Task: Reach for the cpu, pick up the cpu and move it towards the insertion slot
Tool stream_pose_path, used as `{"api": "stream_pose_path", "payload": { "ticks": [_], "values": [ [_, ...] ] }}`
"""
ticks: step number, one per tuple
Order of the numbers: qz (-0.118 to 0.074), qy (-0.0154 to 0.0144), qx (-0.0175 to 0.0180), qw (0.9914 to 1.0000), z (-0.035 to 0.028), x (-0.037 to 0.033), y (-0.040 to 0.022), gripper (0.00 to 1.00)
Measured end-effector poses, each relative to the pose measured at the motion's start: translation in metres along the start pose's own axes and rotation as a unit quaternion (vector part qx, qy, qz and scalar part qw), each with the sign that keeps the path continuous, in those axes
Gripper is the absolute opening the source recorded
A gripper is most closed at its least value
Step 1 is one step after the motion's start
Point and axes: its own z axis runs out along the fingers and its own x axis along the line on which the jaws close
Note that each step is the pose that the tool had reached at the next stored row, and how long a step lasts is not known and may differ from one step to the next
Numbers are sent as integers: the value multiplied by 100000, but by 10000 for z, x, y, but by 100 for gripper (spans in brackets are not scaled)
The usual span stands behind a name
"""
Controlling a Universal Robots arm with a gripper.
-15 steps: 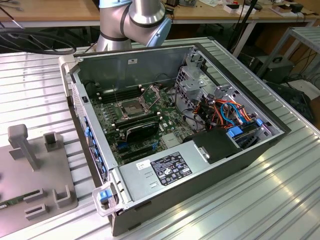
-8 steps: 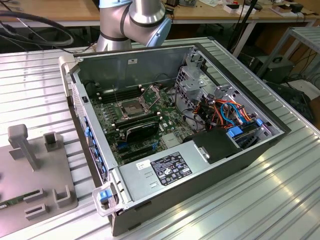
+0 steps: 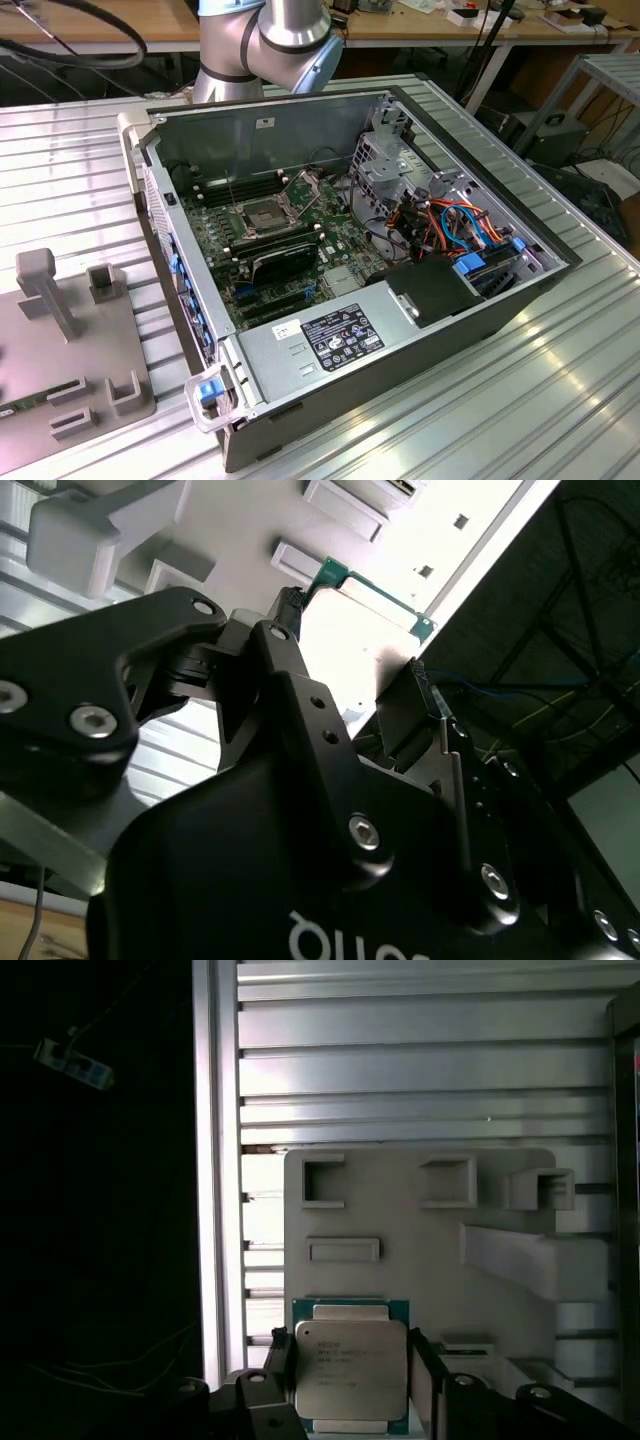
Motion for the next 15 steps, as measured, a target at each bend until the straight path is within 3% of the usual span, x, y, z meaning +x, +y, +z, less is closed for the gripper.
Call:
{"api": "stream_pose_path", "payload": {
  "ticks": [9, 11, 15],
  "values": [
    [-3, -8, 67, 100000, -181, 3, 2, 55],
    [-4, -4, 68, 100000, -276, 4, 3, 55],
    [-3, -5, 67, 100000, -380, 6, 4, 55]
  ]
}}
